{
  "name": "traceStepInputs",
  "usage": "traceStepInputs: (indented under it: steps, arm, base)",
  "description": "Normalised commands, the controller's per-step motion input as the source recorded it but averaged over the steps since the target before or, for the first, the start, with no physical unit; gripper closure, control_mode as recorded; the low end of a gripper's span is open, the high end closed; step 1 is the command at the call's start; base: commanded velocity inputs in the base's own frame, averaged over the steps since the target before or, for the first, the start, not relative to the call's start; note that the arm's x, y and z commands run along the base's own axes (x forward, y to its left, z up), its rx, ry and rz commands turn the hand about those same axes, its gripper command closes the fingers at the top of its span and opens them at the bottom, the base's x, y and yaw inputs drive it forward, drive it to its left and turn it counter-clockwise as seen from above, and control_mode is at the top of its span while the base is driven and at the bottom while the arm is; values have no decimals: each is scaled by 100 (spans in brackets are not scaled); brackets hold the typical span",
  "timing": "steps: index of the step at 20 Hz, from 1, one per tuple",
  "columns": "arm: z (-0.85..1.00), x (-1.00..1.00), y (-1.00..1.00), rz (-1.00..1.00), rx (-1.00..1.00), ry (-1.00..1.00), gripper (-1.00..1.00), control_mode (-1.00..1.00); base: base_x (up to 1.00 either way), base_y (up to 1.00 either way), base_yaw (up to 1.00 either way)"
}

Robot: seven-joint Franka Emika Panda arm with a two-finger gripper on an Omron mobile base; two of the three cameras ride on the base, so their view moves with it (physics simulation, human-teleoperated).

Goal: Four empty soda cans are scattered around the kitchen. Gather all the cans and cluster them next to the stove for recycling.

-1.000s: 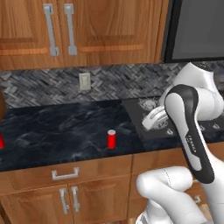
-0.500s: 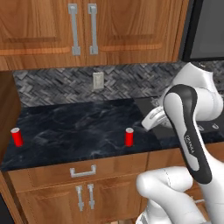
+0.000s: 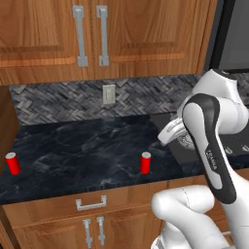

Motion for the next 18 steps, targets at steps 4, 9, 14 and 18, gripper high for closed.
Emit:
traceStepInputs:
  steps: [4, 9, 14, 18]
  arm:
    - [0, 0, 0, 0, 0, 0, -100, -100]
    - [-6, 2, 0, 0, -2, 0, -100, -100]
    - [-24, 7, 0, -1, -3, 1, -100, -100]
    - [-25, 4, 0, 0, 0, 1, -100, -100]
  base:
    - [1, -3, 0]
    - [0, 0, 0]
    - [0, 0, 0]
    - [0, 0, 0]
